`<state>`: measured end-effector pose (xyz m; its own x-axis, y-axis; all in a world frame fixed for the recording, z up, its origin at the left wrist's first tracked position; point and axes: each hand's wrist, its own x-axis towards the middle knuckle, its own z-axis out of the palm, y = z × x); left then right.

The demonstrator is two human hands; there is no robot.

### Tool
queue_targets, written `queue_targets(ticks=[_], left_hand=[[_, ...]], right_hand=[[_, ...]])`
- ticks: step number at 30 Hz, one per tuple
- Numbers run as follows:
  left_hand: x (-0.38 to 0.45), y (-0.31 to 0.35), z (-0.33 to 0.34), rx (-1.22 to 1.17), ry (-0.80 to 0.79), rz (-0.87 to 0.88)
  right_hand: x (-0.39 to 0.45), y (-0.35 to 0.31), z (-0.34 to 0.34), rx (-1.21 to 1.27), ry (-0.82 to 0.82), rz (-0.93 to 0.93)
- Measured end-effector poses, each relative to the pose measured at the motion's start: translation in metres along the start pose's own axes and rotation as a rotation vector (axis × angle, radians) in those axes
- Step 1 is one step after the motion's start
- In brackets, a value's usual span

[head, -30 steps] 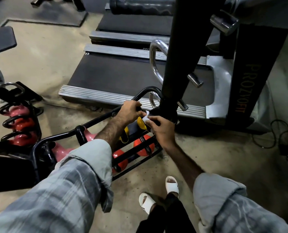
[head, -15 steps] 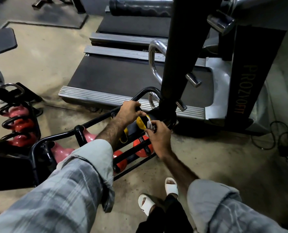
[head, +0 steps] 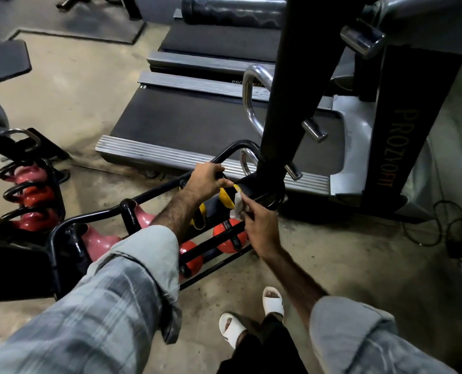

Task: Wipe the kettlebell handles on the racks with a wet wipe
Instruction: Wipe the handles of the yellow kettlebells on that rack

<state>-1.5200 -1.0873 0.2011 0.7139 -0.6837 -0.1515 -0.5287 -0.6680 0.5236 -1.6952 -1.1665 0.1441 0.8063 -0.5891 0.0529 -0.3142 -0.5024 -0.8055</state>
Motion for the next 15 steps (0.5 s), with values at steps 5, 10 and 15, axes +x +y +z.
queue_targets(ticks=[5,10,15], left_hand=[[-0.001,0.000,0.000,-0.006,0.017,-0.007],[0.002,0.000,0.004,-0.014,0.027,-0.031],[0.003,0.008,0.007,-0.013,0.020,-0.028]], right_hand=[[0.011,0.012,-0.006,-0.079,-0.008,-0.128],[0.011,0.018,0.009,-0.022,-0.004,-0.038],[0.001,0.006,0.027,0.108,0.138,0.178]])
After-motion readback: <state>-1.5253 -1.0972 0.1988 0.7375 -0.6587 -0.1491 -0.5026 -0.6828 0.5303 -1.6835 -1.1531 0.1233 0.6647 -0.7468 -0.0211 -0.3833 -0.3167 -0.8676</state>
